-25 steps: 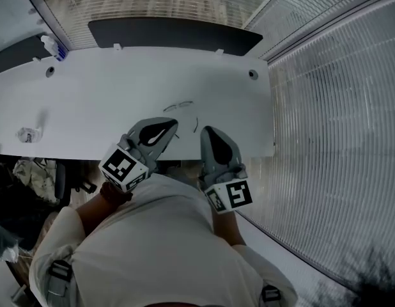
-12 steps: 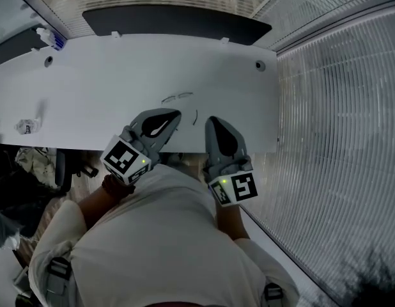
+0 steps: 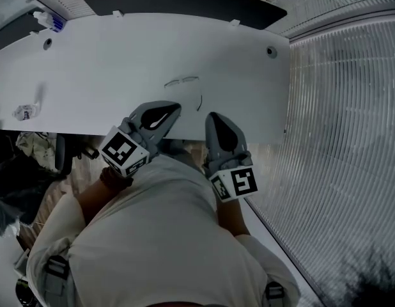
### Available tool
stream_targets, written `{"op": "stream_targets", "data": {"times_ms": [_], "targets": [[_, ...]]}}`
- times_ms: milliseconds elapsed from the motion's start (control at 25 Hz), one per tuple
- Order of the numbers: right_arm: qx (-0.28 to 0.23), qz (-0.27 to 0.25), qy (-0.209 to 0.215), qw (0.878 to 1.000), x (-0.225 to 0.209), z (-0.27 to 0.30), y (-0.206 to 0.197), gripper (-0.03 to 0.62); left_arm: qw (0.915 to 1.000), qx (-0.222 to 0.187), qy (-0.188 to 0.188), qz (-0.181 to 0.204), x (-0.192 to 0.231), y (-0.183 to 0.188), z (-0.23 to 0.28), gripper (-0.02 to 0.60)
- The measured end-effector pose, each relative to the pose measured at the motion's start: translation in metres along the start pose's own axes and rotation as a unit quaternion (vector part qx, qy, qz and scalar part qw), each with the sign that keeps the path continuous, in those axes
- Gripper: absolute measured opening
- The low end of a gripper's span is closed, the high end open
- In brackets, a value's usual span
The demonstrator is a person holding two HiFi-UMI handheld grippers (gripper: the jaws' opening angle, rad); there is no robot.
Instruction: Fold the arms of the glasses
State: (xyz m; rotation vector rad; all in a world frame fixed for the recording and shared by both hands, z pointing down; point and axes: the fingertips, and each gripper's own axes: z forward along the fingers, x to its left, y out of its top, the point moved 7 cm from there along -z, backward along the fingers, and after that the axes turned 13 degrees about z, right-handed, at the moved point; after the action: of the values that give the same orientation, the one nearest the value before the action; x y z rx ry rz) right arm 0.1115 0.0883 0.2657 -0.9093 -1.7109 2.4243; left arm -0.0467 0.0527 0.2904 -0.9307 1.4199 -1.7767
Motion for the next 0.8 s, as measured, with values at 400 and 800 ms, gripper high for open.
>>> {"op": "stream_targets", "data": {"times_ms": [400, 800], "targets": [[0.024, -0.019, -0.014, 0.999, -0.024, 0.021, -0.020, 0.005, 0.9989, 0.031, 0.004, 0.035, 0.020, -0.026, 0.013, 0.005], [0.069, -0.019, -0.043, 0.996, -0.055, 0.051, -0.054, 0.021, 0.9946, 0.093, 0.006, 0.046, 0.055, -0.071, 0.029, 0.031]]}}
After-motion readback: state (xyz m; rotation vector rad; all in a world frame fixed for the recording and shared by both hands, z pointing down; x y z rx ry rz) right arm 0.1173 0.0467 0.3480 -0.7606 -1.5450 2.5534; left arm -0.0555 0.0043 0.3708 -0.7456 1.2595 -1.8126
